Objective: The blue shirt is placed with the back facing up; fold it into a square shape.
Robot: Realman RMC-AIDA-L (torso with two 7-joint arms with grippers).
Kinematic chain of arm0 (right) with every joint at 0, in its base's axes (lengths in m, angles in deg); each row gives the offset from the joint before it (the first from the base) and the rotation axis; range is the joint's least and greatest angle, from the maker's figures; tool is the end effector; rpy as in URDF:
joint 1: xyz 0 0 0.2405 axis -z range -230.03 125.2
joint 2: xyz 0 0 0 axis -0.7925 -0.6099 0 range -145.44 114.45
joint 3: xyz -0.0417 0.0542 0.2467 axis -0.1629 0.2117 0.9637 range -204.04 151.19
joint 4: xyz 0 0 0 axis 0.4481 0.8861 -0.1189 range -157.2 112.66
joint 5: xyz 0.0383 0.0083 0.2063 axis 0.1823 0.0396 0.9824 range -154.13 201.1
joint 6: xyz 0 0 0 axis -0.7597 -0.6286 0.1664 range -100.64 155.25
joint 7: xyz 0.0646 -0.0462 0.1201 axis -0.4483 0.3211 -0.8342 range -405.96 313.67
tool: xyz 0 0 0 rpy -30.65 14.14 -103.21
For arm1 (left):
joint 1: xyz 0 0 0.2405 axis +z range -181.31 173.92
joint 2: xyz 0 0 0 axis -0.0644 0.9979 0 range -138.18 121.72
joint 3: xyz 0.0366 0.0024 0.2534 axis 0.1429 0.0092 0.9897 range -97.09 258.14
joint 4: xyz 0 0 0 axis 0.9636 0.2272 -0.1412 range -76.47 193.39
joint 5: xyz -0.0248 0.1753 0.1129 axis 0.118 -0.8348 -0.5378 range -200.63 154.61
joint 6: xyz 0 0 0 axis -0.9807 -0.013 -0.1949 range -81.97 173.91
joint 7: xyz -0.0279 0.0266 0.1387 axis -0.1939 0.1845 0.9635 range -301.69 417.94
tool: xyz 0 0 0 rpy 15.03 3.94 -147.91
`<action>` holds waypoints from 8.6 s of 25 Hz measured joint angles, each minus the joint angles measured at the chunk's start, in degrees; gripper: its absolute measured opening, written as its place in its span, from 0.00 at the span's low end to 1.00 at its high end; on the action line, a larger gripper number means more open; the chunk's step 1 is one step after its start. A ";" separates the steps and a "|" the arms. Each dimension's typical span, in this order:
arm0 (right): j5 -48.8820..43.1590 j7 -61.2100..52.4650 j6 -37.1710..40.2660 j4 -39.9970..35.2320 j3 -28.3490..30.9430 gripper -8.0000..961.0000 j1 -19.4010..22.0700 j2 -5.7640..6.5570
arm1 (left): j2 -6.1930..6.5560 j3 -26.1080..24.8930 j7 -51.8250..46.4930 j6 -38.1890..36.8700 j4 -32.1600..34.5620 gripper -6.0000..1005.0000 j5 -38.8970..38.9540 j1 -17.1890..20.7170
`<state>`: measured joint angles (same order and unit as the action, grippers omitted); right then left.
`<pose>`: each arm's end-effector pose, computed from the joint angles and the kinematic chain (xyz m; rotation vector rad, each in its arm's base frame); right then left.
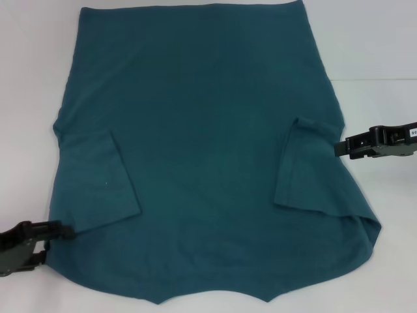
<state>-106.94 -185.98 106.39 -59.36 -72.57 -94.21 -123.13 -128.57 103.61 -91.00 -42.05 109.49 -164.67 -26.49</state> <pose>0.2658 0.4052 0.0611 -2.2784 1.6558 0.2518 -0.3596 0.2811 0.0447 -1.6966 -2.2225 -0.4763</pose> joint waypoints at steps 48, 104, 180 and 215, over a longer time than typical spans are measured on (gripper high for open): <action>-1.97 2.46 13.13 -1.03 6.23 0.41 4.61 3.61 | 1.34 -4.10 9.17 -5.10 -3.84 0.03 7.06 -3.18; -19.16 3.07 5.08 -2.26 2.53 0.76 0.35 -4.97 | 1.25 -4.10 8.68 -2.30 -5.16 0.03 7.11 -3.48; -20.75 4.67 25.60 -8.18 8.59 0.06 7.56 -4.09 | 0.66 -3.31 10.95 -23.98 5.37 0.03 -5.00 1.02; -3.65 3.89 -28.88 4.44 8.27 0.08 -4.78 -6.35 | 2.80 3.24 1.02 36.49 -20.36 0.04 0.62 -25.72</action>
<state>-110.59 -182.09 77.52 -54.92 -64.30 -99.00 -129.49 -125.77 106.85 -89.98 -5.56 89.13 -164.06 -52.21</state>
